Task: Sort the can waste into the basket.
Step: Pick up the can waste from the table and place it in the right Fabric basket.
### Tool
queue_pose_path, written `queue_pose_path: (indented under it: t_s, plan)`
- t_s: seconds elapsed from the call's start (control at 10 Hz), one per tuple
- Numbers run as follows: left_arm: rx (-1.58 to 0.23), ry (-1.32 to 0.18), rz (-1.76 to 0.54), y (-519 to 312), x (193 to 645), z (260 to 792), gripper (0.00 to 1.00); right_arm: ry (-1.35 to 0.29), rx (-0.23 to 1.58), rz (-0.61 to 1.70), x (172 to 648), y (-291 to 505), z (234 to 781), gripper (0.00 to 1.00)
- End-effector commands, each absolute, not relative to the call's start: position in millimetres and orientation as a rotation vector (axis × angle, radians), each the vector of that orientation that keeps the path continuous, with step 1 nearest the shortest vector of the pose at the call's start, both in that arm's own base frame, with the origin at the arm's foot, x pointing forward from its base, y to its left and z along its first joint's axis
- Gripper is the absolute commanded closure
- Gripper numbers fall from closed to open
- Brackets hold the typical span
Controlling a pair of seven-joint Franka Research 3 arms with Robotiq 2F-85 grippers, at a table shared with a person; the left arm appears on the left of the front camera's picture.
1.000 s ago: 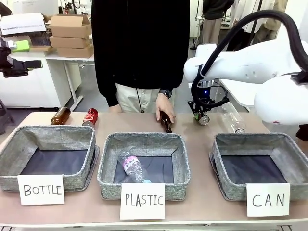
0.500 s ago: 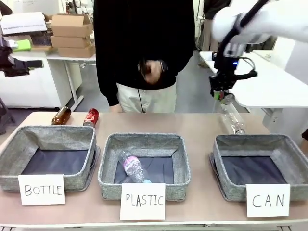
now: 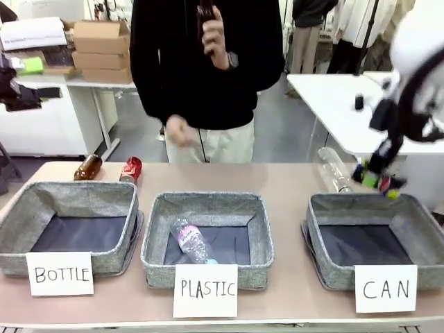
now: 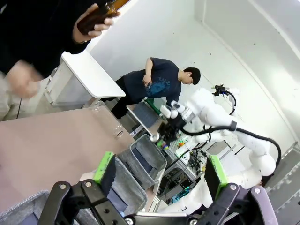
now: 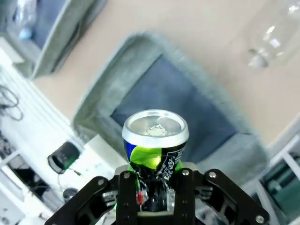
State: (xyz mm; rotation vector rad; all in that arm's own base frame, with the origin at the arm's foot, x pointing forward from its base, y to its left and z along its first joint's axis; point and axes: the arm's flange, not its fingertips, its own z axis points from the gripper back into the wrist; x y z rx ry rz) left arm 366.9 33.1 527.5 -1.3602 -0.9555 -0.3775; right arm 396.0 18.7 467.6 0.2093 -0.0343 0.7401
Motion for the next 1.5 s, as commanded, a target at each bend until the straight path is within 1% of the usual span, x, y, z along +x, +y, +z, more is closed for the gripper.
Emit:
queue_pose_path:
  t_s: [0.0, 0.5, 0.6, 0.7, 0.8, 0.9, 1.0, 1.3, 1.4]
  plan:
    - [-1.354, -0.961, -0.395, 32, 367, 528, 0.00, -0.080, 0.304, 0.756, 384, 15, 443, 1.00]
    - [-1.354, -0.961, -0.395, 32, 367, 528, 0.00, -0.083, 0.281, 0.791, 401, 15, 456, 1.00]
    - [-1.354, -0.961, -0.395, 32, 367, 528, 0.00, -0.086, 0.273, 0.784, 402, 16, 456, 0.17]
    - [-1.354, -0.961, -0.395, 32, 367, 528, 0.00, -0.076, 0.260, 0.797, 403, 17, 456, 0.17]
    - [-1.354, -0.961, -0.395, 32, 367, 528, 0.00, -0.075, 0.269, 0.799, 404, 16, 456, 0.00]
    - [-1.354, -0.961, -0.395, 32, 367, 528, 0.00, -0.078, 0.273, 0.808, 406, 15, 456, 0.14]
    - [-1.354, -0.961, -0.395, 32, 367, 528, 0.00, -0.078, 0.277, 0.810, 408, 15, 456, 0.00]
    - [-1.354, -0.961, -0.395, 32, 367, 528, 0.00, -0.097, 0.299, 0.796, 413, 13, 457, 0.00]
    - [-1.354, -0.961, -0.395, 32, 367, 528, 0.00, -0.117, 0.396, 0.772, 416, 10, 465, 0.01]
